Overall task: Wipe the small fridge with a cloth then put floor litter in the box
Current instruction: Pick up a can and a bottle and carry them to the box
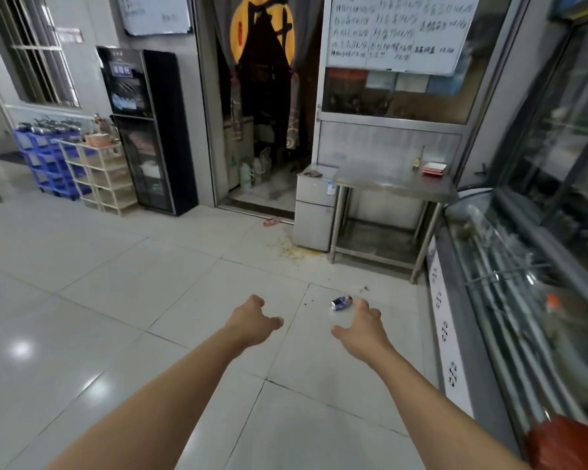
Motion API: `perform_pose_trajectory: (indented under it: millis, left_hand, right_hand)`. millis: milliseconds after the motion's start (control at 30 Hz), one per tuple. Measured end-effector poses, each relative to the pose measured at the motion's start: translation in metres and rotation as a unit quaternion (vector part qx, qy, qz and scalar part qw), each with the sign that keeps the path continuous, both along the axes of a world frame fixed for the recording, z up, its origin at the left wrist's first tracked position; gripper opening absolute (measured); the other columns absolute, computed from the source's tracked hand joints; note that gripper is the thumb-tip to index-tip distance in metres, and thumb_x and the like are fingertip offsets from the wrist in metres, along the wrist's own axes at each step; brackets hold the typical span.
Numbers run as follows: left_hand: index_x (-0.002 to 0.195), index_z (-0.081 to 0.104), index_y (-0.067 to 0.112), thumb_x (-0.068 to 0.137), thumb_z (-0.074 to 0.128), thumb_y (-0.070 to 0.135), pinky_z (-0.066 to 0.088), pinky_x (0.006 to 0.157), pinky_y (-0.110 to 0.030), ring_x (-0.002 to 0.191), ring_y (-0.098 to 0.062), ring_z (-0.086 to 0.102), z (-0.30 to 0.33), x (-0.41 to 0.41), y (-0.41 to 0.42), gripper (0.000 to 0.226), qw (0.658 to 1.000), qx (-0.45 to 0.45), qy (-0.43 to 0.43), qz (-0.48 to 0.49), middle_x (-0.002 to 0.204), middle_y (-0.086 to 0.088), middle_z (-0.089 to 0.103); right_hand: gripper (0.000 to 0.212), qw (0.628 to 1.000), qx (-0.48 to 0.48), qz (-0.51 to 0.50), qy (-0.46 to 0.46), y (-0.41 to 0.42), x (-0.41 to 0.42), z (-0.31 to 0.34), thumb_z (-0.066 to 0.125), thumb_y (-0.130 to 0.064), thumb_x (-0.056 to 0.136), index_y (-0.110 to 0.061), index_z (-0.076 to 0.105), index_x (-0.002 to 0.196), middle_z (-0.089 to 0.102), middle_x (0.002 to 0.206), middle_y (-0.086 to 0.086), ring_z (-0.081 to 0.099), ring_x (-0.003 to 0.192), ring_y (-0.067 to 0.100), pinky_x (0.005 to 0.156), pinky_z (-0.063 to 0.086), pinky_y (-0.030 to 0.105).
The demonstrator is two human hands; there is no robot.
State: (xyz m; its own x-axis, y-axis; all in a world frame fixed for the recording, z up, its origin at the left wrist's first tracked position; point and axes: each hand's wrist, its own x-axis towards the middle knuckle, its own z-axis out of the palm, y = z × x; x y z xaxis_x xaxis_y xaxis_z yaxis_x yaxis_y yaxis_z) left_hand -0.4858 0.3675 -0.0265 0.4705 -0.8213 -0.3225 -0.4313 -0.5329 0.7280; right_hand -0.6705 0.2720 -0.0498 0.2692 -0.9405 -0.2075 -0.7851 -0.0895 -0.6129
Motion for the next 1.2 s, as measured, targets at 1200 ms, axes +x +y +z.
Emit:
perform_pose_trajectory:
  millis: [1200]
  left_hand:
    - [0.141, 0.032, 0.012, 0.088, 0.06, 0.036, 0.038, 0.089, -0.029, 0.119, -0.026, 0.047, -0.096, 0.233, -0.739, 0.064, 0.986, 0.105, 0.043, -0.126, 0.137, -0.011, 0.046]
  right_hand:
    - [0.07, 0.981, 0.107, -0.162, 0.02, -0.681, 0.221, -0.096, 0.063, -0.029, 0.086, -0.008, 0.024, 0.141, 0.031, 0.138, 0.015, 0.052, 0.112, 0.029, 0.086, 0.047, 0.031]
